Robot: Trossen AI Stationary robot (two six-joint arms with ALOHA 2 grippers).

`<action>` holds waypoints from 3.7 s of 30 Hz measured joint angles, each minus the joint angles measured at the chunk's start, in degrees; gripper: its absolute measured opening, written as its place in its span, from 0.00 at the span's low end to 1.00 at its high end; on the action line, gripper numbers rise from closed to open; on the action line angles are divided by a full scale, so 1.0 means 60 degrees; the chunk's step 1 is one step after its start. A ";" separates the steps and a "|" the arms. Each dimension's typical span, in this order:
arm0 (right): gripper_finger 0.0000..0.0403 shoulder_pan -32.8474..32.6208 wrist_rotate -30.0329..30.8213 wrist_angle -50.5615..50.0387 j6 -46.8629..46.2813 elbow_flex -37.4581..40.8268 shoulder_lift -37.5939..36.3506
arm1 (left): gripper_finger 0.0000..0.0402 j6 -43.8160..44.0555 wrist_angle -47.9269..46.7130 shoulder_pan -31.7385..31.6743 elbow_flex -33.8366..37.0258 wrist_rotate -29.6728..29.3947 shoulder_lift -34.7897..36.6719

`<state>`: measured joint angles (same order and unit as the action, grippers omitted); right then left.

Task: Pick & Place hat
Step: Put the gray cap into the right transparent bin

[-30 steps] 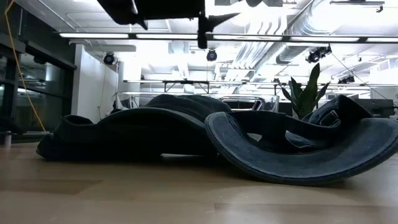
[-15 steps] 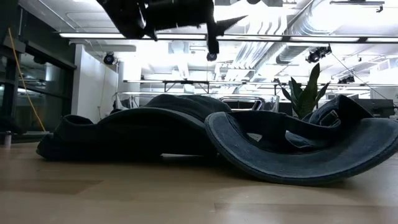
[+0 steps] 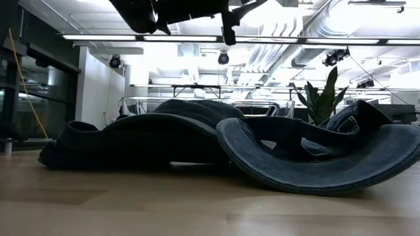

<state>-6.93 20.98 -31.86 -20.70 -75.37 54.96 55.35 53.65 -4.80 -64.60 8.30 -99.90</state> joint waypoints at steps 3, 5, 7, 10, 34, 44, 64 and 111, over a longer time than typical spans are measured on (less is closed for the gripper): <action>0.00 0.0363 0.0140 -0.0162 -0.0177 0.0001 -0.0062 | 0.53 0.0004 0.0033 0.0000 0.0000 0.0152 0.0000; 0.00 0.0619 0.0200 -0.0258 -0.0187 0.0004 -0.0149 | 0.53 0.0004 0.0027 0.0004 0.0000 0.0239 0.0000; 0.00 0.0888 0.0206 -0.0307 -0.0153 0.0004 -0.0243 | 0.53 0.0030 0.0032 0.0007 0.0000 0.0239 0.0000; 0.00 0.1269 0.0197 -0.0375 -0.0063 0.0004 -0.0355 | 0.53 0.0036 0.0029 0.0007 0.0000 0.0224 0.0000; 0.00 0.2551 -0.0662 -0.0462 0.0214 0.0004 0.0112 | 0.28 -0.0004 0.0028 -0.0011 0.0000 -0.0300 0.0000; 0.00 0.2731 -0.0818 -0.0757 0.0217 0.0011 0.0091 | 0.02 -0.0533 -0.0163 -0.0005 -0.0015 -0.0301 0.0018; 0.43 0.2716 -0.1681 -0.0658 -0.0038 0.0007 -0.1333 | 0.01 -0.2506 -0.1681 -0.0009 -0.0130 -0.0012 0.0007; 0.45 0.2626 -0.1465 0.0414 -0.5607 0.0052 0.0732 | 0.01 -1.2886 -1.5185 0.1498 -0.6939 -1.5475 -0.1840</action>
<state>8.83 12.19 -29.38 -54.34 -75.06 59.35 -21.96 -37.46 4.19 -106.23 -84.54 -110.93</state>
